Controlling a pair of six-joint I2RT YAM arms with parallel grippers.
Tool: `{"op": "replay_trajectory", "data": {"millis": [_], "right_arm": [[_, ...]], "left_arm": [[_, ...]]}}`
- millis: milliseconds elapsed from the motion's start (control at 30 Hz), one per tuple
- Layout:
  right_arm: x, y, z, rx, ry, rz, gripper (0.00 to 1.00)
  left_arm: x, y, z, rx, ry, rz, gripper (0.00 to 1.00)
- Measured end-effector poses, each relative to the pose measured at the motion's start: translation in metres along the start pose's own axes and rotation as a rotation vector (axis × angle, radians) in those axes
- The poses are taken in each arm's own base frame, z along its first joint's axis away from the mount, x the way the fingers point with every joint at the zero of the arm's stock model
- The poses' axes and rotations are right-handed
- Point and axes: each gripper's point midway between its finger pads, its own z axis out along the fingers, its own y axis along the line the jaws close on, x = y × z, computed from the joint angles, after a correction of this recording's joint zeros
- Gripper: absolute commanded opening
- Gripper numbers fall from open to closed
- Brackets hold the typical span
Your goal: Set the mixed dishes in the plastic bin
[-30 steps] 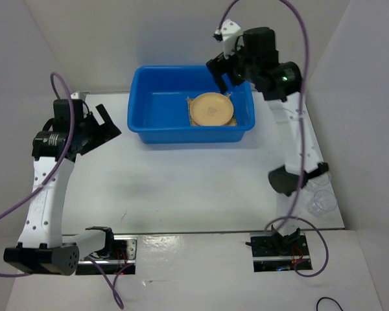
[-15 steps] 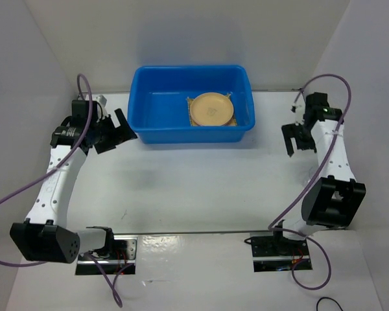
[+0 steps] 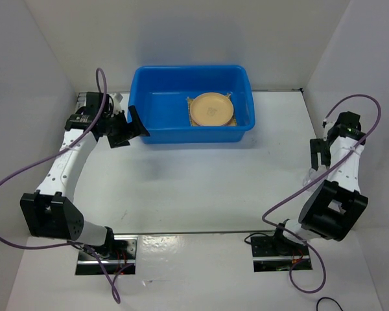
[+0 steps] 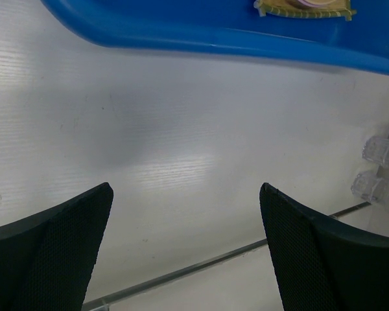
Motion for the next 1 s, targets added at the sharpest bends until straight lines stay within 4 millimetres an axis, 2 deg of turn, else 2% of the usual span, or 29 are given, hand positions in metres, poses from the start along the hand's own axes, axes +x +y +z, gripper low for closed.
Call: {"op": "replay_trajectory", "data": {"millis": [200, 400, 533, 600, 667, 767, 800, 933, 1000], "right_arm": [[-0.005, -0.016, 0.020, 0.031, -0.008, 0.009, 0.89], [0.010, -0.006, 0.049, -0.001, 0.058, -0.019, 0.88], [0.020, -0.003, 0.073, -0.045, 0.125, -0.009, 0.82], [0.025, -0.005, 0.087, -0.074, 0.164, 0.010, 0.71], [0.030, -0.006, 0.099, -0.099, 0.194, 0.024, 0.46], [0.030, -0.006, 0.103, -0.130, 0.201, 0.041, 0.01], [0.023, -0.002, 0.098, -0.168, 0.183, 0.056, 0.00], [-0.012, -0.010, 0.083, -0.148, 0.094, 0.057, 0.00], [-0.030, -0.010, 0.068, -0.140, 0.061, 0.049, 0.00]], "left_arm": [[0.001, -0.002, 0.000, 0.011, 0.007, 0.000, 1.00], [0.006, 0.000, 0.000, 0.012, 0.007, -0.006, 1.00], [0.017, 0.003, -0.003, 0.010, 0.012, -0.030, 1.00], [0.021, 0.004, -0.005, 0.009, 0.011, -0.035, 1.00], [0.021, 0.003, -0.008, 0.012, 0.005, -0.041, 1.00], [0.022, 0.001, -0.012, 0.017, -0.008, -0.051, 1.00], [0.023, 0.001, -0.014, 0.018, -0.010, -0.051, 1.00], [0.025, 0.000, -0.019, 0.022, -0.026, -0.069, 1.00], [0.028, 0.000, -0.021, 0.023, -0.031, -0.074, 1.00]]}}
